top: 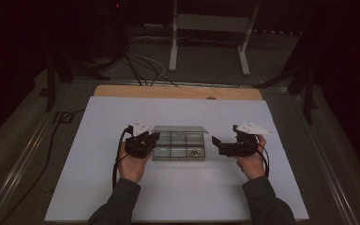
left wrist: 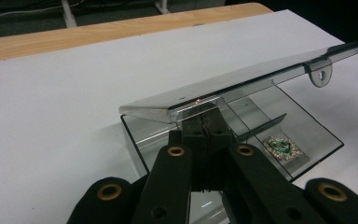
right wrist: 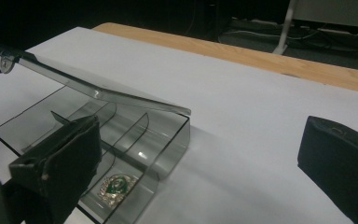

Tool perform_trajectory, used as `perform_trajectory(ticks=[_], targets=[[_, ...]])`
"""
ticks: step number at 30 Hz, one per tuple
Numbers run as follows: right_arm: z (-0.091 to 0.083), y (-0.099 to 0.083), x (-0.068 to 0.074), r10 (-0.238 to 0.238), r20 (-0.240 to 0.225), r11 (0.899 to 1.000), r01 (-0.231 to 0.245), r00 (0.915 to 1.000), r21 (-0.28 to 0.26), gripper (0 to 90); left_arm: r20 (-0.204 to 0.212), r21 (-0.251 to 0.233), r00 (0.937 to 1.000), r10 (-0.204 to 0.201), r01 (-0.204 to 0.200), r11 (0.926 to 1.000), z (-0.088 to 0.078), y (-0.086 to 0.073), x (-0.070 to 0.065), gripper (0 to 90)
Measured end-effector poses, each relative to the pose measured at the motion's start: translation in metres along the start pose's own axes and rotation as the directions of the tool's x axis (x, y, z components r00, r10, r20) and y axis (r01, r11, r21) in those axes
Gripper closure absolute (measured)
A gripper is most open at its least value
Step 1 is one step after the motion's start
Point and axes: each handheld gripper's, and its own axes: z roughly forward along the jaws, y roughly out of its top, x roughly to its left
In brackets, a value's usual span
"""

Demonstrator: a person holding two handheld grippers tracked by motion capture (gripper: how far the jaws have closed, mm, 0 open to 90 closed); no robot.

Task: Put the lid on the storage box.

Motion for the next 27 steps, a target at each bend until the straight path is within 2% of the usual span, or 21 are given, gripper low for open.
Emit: perform_trajectory(ticks=[3,11,27], targets=[[-0.004,-0.003,-0.002,0.008,0.007,1.0,-0.008,0.9999,-0.007,0.0,0.015,0.006,0.9999,-0.007,0.007,1.0,0.0,-0.002,-0.001,90.0],[-0.016,-0.006,-0.002,0.014,0.012,0.998,-0.013,0.9998,-0.058,0.0,0.02,0.009,0.9998,0.006,-0.006,0.9999,-0.001,-0.005,-0.006,90.0],[-0.028,-0.015,-0.004,0.009,0.014,0.998,-0.008,0.9999,-0.064,0.0,0.03,0.035,0.9995,-0.01,0.008,0.9993,0.0,-0.02,-0.007,90.0]])
